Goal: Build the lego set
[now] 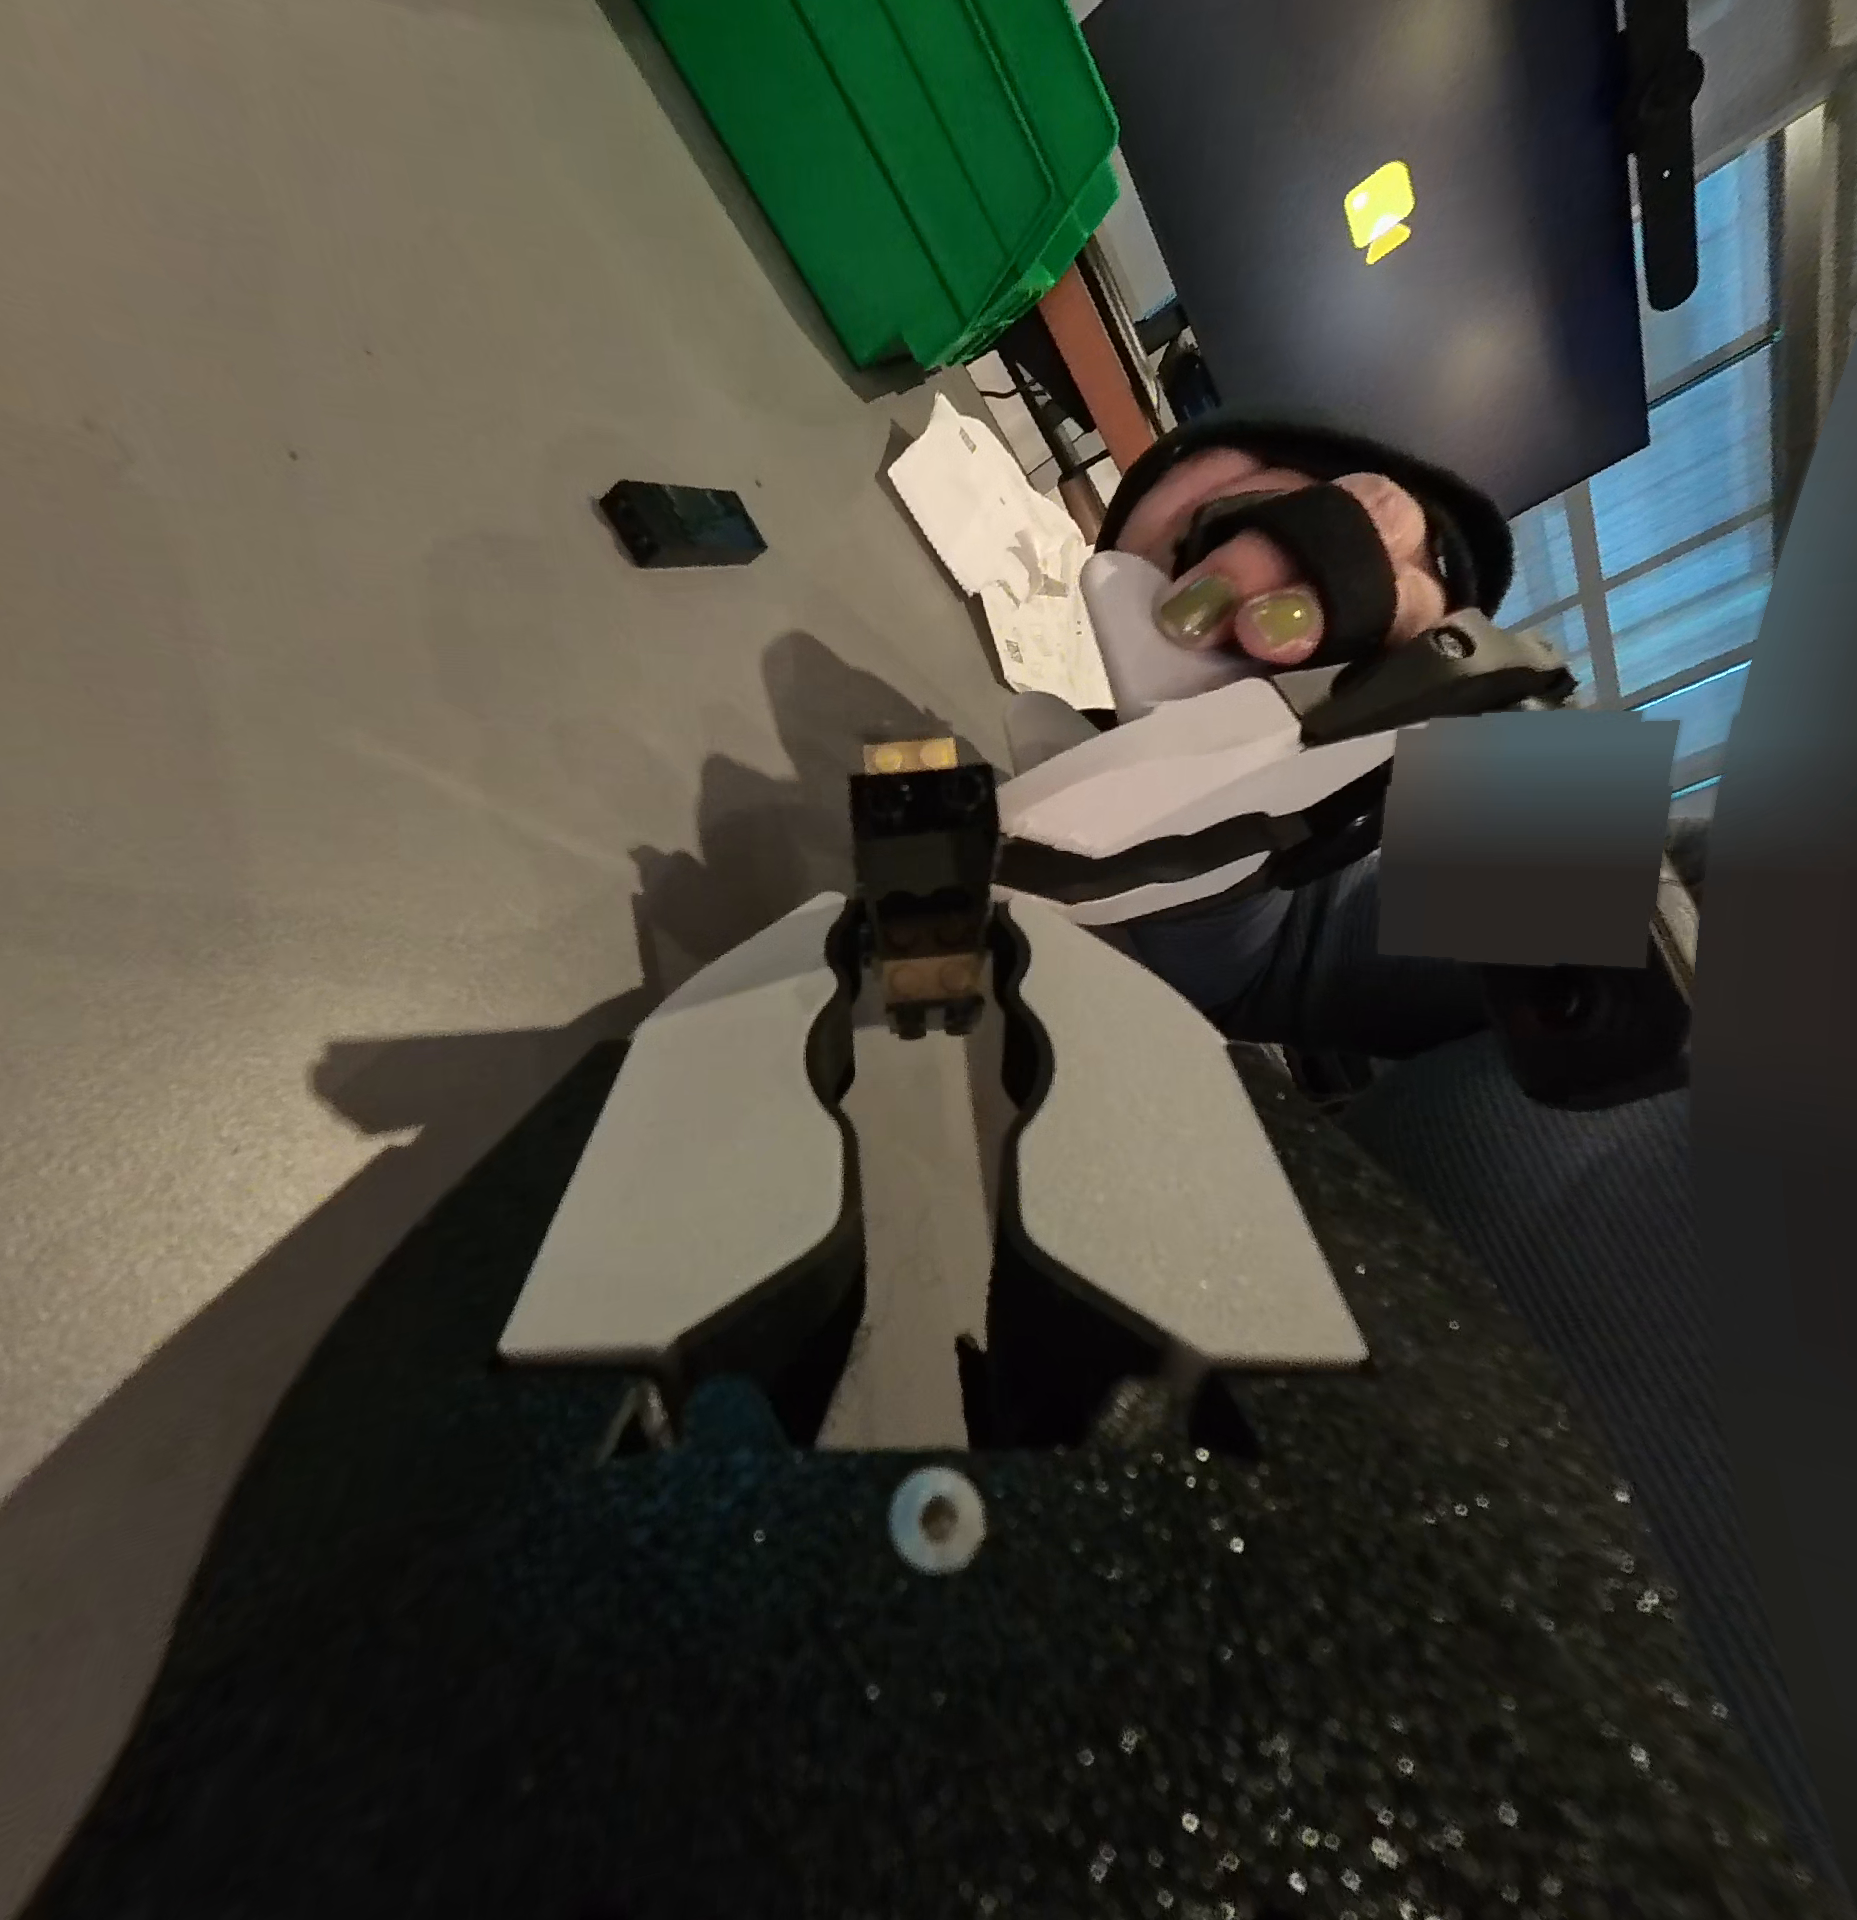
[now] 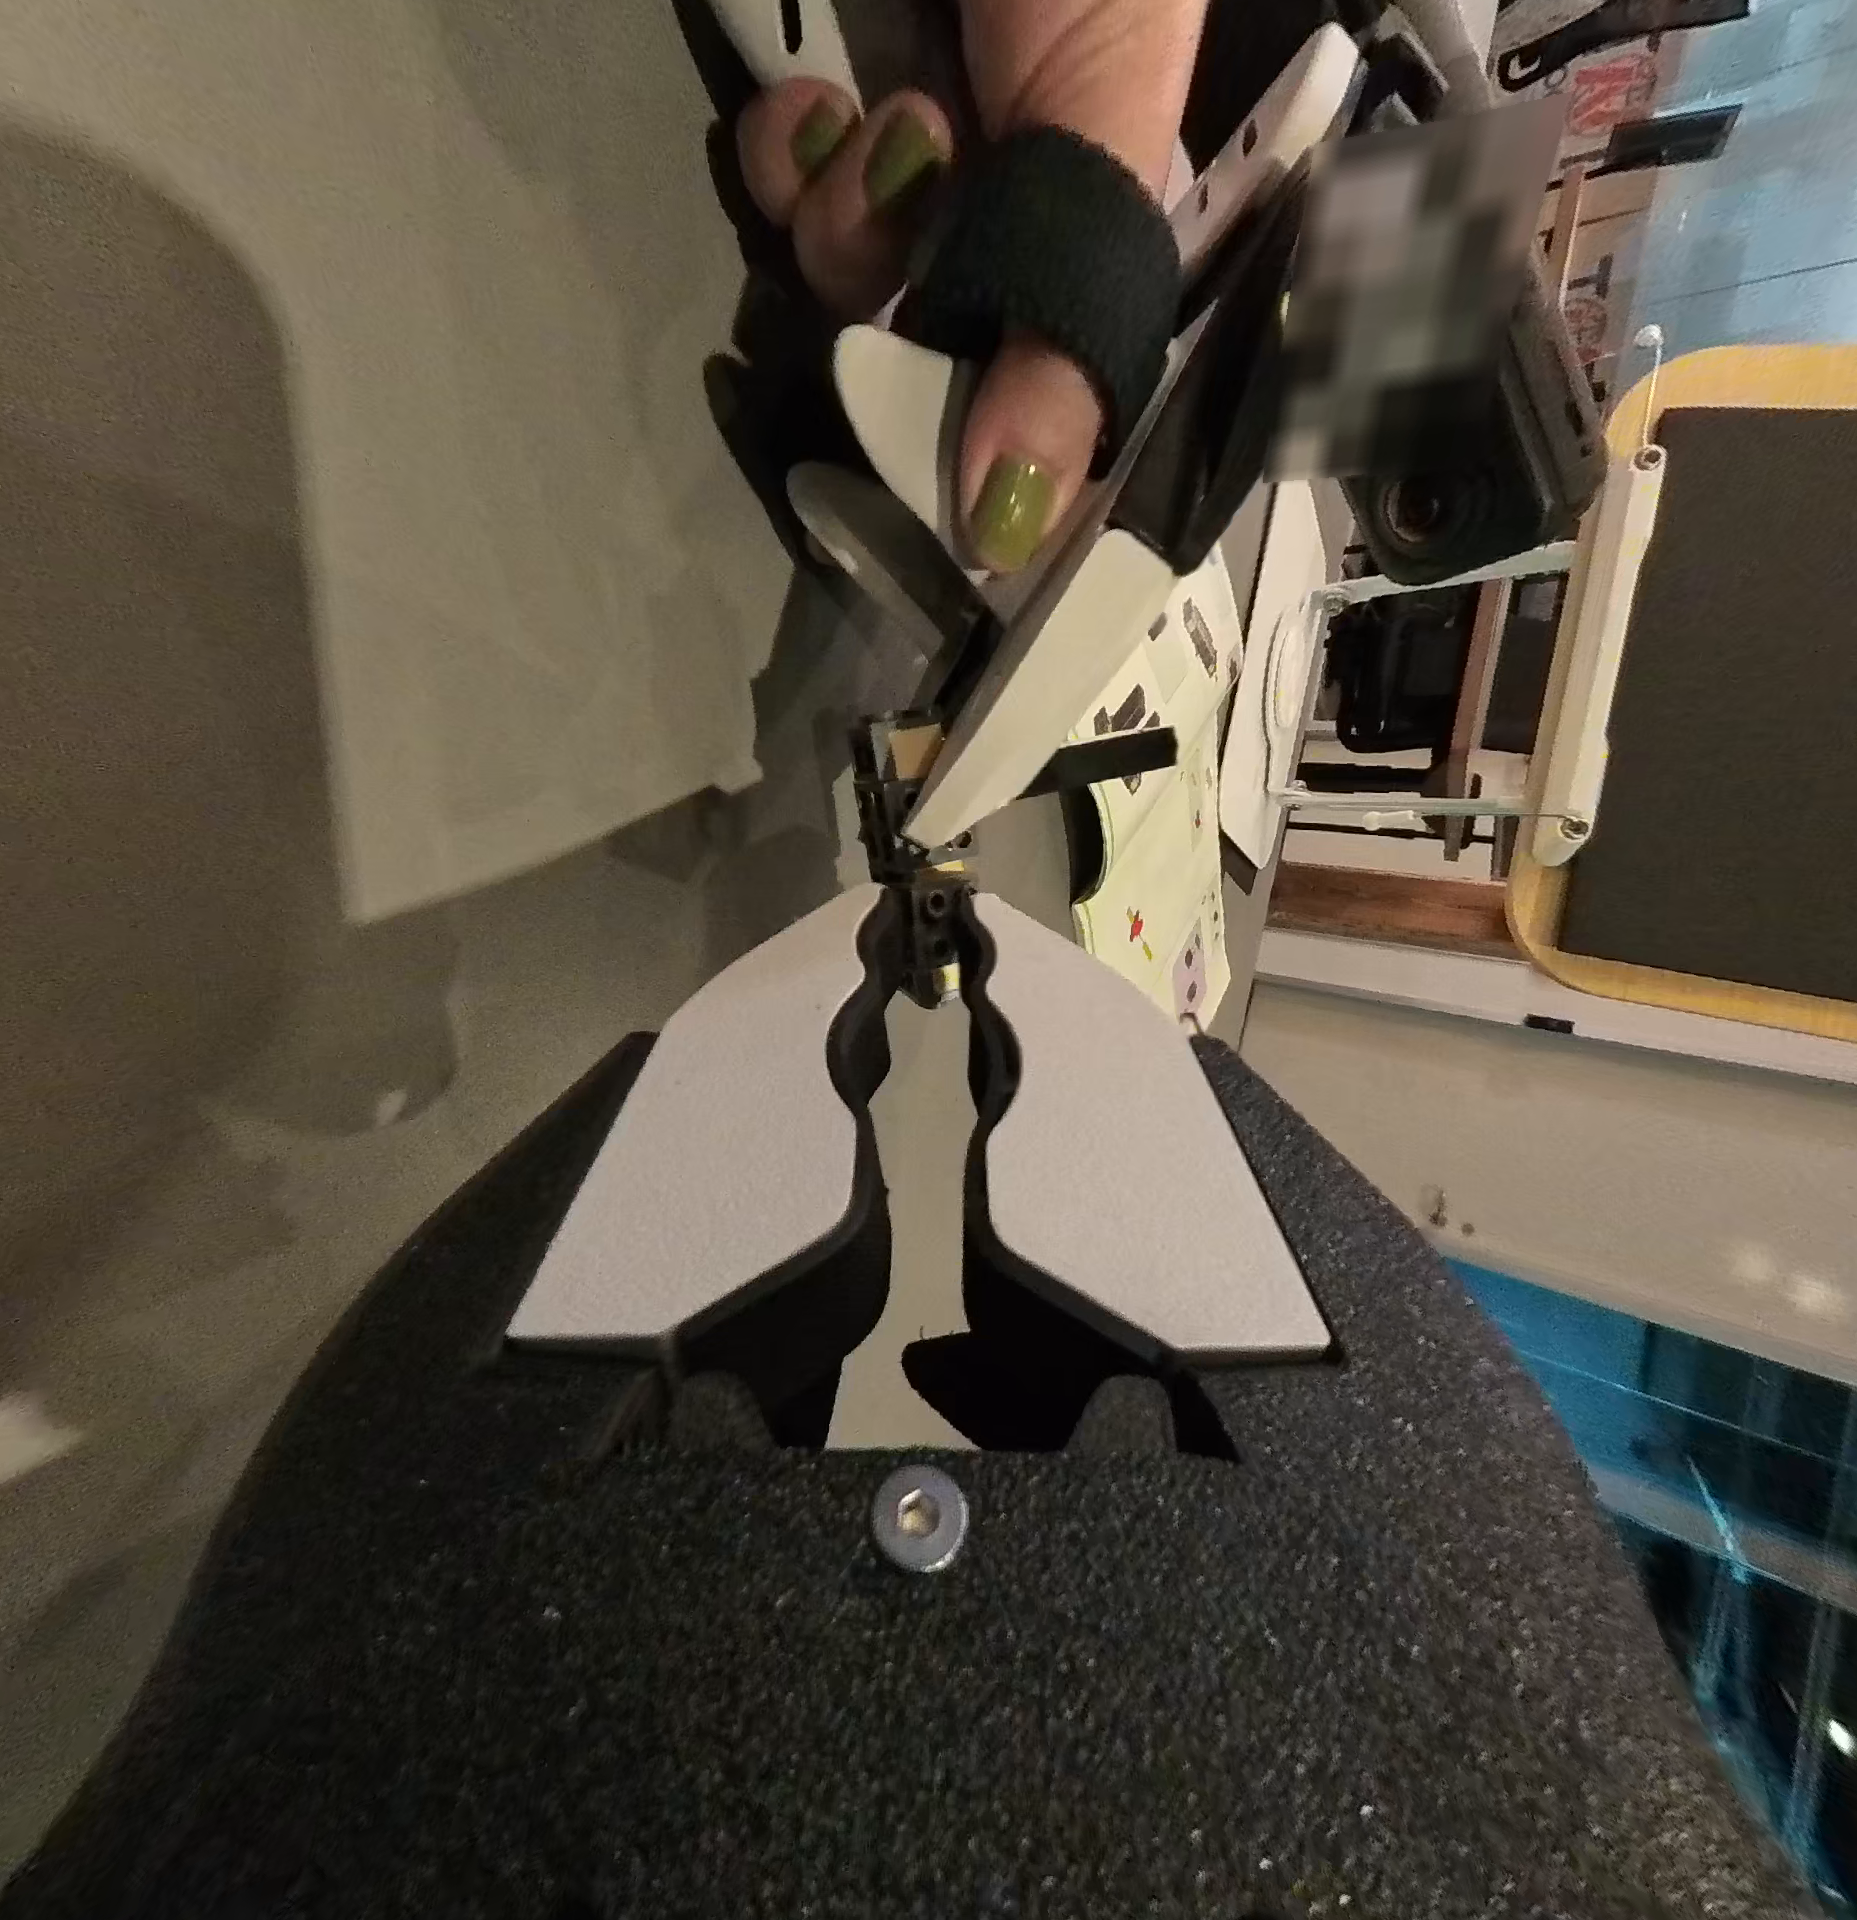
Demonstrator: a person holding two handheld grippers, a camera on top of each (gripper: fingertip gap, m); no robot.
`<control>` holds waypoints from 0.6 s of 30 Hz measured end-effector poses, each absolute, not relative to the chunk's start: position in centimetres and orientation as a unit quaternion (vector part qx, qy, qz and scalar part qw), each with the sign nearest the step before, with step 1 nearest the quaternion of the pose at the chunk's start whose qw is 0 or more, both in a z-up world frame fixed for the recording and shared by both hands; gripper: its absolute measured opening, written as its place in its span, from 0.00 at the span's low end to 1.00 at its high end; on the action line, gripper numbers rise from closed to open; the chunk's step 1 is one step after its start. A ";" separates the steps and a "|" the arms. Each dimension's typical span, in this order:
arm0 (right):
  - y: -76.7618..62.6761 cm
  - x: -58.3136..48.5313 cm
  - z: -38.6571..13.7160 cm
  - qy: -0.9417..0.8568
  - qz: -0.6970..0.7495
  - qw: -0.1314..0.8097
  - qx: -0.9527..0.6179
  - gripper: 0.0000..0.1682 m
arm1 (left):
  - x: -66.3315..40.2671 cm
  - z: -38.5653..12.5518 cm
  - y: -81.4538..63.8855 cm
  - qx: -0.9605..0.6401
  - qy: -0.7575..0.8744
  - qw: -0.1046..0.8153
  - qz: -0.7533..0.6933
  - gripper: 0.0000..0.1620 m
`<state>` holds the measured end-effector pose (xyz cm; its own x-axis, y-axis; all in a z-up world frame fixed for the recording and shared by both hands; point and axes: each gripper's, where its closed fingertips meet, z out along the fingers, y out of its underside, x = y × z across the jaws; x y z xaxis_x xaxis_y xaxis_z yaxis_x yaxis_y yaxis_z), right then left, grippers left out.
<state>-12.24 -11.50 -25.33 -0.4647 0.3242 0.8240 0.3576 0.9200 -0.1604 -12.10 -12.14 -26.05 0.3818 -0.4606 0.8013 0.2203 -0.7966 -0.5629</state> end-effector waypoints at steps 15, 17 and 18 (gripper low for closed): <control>-11.4 -12.2 -25.4 -0.855 0.002 0.470 -0.219 0.14 | -11.7 -26.2 -12.5 -0.774 0.095 0.299 -0.549 0.15; -11.6 -12.1 -25.5 -0.858 0.008 0.464 -0.220 0.13 | -11.6 -26.2 -12.6 -0.774 0.100 0.296 -0.551 0.15; -11.8 -12.1 -25.6 -0.860 0.013 0.459 -0.220 0.13 | -11.5 -26.2 -12.7 -0.774 0.104 0.294 -0.551 0.15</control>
<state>-12.07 -11.78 -25.57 -0.4812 0.3911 0.7845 0.3664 0.9028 -0.2253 -11.48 -12.74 -26.22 0.3714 -0.4847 0.7919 0.1632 -0.8056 -0.5696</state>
